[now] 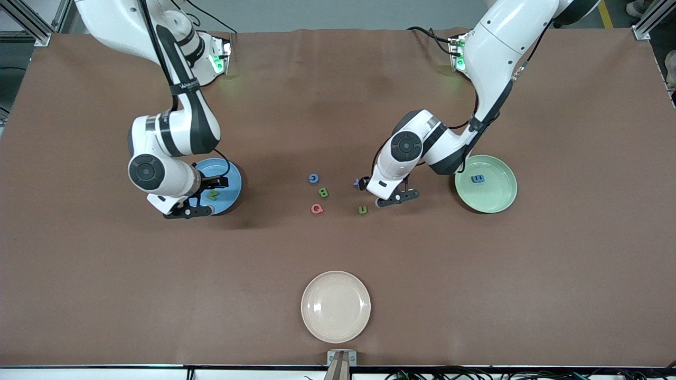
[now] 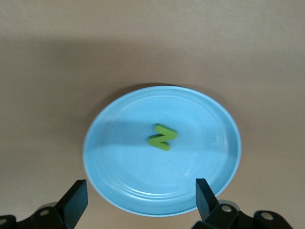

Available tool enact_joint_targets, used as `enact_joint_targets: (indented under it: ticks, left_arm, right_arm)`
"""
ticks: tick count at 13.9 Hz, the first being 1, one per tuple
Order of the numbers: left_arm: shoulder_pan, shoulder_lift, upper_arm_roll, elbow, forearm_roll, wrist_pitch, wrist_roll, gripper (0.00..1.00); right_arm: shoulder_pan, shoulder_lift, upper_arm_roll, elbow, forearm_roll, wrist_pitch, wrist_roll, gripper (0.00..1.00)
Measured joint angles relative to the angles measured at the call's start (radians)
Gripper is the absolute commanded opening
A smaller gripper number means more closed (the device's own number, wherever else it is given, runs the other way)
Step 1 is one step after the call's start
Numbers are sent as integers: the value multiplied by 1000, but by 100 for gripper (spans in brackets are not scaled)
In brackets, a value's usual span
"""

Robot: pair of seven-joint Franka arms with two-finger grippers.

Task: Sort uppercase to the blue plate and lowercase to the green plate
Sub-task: 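Grasp the a with the left gripper while the right gripper approaches the Q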

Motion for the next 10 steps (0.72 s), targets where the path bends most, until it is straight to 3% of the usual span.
enact_joint_targets:
  ticks: [3, 6, 10]
  left_arm:
    - [-18, 12, 8, 0, 0, -1, 0, 84]
    - [-26, 14, 12, 0, 0, -4, -2, 74]
    - [-27, 15, 13, -1, 0, -9, -12, 63]
  right_arm:
    - [64, -2, 4, 22, 12, 10, 129, 100]
    - [139, 0, 8, 38, 113, 81, 204, 100]
    - [237, 67, 12, 59, 150, 186, 354, 100]
